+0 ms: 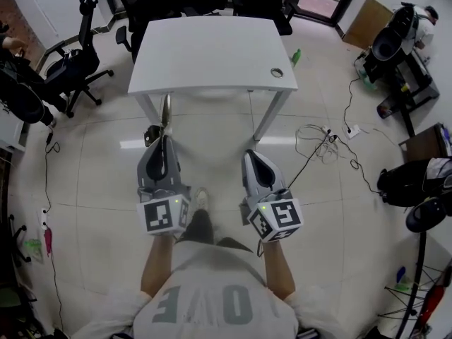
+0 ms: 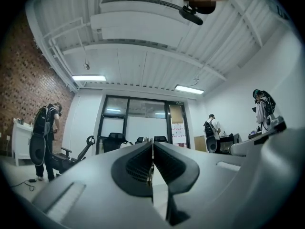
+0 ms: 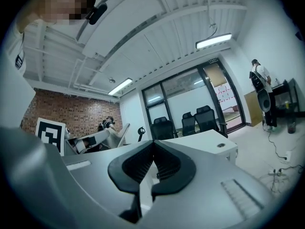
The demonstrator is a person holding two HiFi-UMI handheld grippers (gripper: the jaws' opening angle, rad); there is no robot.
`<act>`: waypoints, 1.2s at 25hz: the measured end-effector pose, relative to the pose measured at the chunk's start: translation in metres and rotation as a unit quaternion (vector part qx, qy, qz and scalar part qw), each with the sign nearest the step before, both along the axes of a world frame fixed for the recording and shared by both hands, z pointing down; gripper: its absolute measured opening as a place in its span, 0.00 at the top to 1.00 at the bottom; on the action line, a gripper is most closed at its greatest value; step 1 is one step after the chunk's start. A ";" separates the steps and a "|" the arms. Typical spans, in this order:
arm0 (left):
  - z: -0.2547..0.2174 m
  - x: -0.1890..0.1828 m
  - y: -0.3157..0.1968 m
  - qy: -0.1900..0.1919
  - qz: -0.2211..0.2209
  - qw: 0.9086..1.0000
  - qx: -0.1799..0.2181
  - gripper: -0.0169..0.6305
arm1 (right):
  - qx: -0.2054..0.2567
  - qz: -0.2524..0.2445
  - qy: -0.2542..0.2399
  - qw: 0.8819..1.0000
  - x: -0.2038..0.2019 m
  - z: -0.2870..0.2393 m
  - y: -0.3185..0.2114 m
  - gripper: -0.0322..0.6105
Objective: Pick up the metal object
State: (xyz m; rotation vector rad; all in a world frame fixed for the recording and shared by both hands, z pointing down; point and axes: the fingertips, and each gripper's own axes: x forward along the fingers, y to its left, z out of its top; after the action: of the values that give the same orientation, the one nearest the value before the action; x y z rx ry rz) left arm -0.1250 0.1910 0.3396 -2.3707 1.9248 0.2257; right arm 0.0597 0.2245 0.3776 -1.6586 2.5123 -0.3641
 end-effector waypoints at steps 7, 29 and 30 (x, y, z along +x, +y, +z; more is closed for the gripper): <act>-0.025 -0.005 0.055 0.007 0.009 1.000 0.020 0.96 | 0.013 0.018 -0.004 1.000 0.001 -0.020 0.046 0.93; -0.029 -0.039 0.093 0.017 0.006 0.999 0.028 0.96 | 0.037 0.017 0.021 0.999 -0.036 -0.039 0.069 0.93; -0.029 -0.040 0.093 0.017 0.006 0.999 0.028 0.96 | 0.037 0.017 0.022 0.999 -0.037 -0.040 0.069 0.93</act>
State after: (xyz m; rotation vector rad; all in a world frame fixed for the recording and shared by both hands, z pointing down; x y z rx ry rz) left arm -0.1645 0.2839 0.3103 -2.3586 1.8930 0.3175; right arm 0.0228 0.2933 0.3380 -1.6972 2.4937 -0.2302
